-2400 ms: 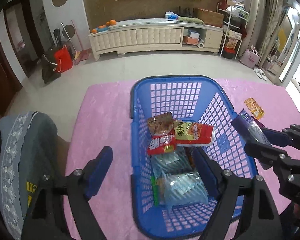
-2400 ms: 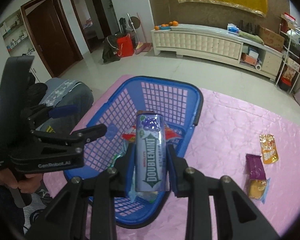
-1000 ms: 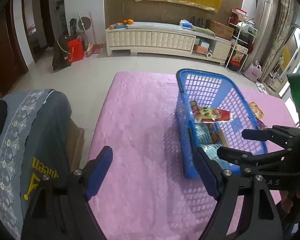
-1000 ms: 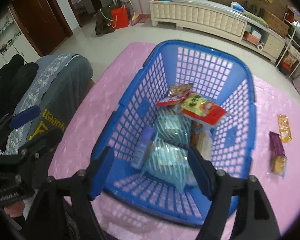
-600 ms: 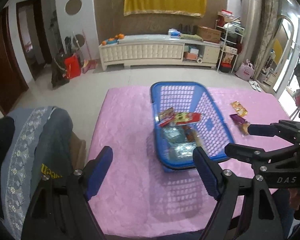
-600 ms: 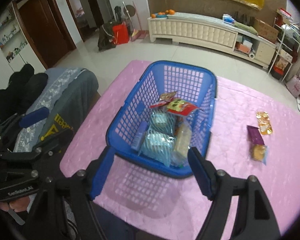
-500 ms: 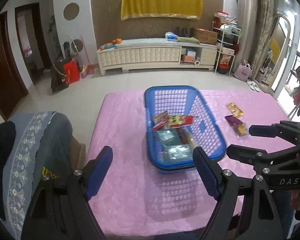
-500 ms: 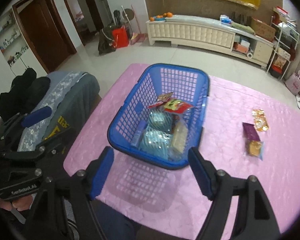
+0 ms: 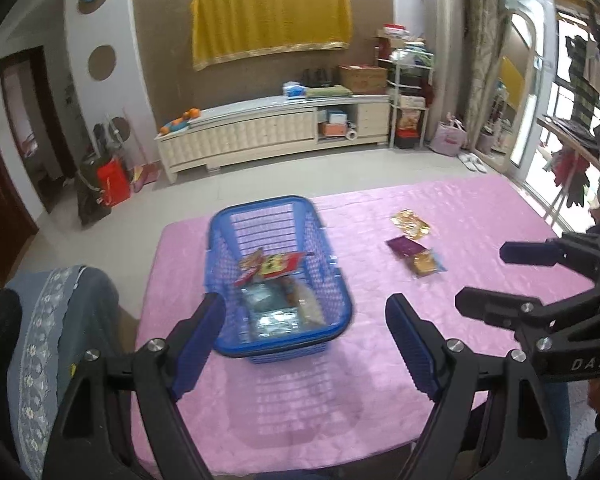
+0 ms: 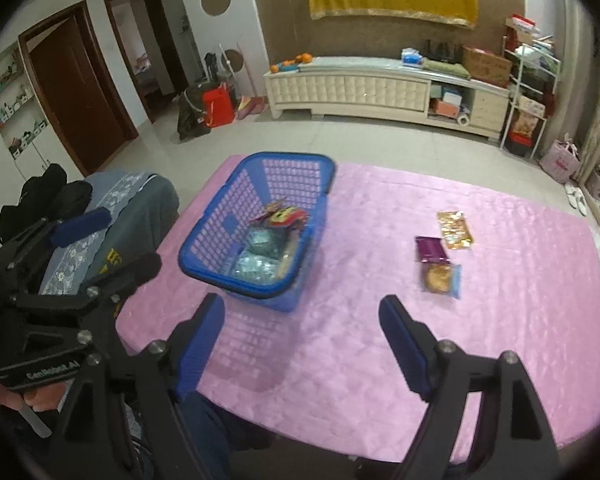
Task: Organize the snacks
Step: 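Withdraw both tools from the basket toward the remaining snacks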
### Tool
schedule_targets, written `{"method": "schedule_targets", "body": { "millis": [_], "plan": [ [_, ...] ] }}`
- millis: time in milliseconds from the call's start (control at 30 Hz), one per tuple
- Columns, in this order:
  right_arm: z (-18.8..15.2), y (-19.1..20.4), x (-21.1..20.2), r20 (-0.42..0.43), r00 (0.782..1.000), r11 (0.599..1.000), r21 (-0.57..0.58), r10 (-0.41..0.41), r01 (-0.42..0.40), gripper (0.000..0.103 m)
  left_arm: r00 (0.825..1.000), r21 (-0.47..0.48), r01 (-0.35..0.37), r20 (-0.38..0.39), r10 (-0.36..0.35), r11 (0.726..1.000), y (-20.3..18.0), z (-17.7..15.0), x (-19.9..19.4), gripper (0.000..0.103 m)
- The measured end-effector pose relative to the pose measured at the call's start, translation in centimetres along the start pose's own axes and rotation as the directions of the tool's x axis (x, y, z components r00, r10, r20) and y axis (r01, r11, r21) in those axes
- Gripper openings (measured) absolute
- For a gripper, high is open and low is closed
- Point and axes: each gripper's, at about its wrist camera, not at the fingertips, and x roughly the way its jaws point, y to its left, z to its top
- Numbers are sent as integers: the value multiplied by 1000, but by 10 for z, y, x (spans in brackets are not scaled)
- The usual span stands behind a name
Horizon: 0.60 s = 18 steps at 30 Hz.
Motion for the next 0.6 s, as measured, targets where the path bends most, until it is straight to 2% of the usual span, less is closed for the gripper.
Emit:
{"method": "schedule_targets", "body": {
  "millis": [100, 267, 600],
  "plan": [
    [-6, -21, -10, 10, 1000, 999, 40, 9, -9, 84, 1000, 50, 0, 1, 0, 999, -24, 3, 6, 81],
    [-13, -53, -12, 20, 1000, 998, 64, -12, 11, 85, 1000, 69, 25, -17, -24, 997, -53, 9, 22, 81],
    [-29, -133, 29, -47, 999, 977, 212, 7, 3, 85, 992, 90, 70, -115, -59, 994, -108, 20, 81, 81]
  ]
}}
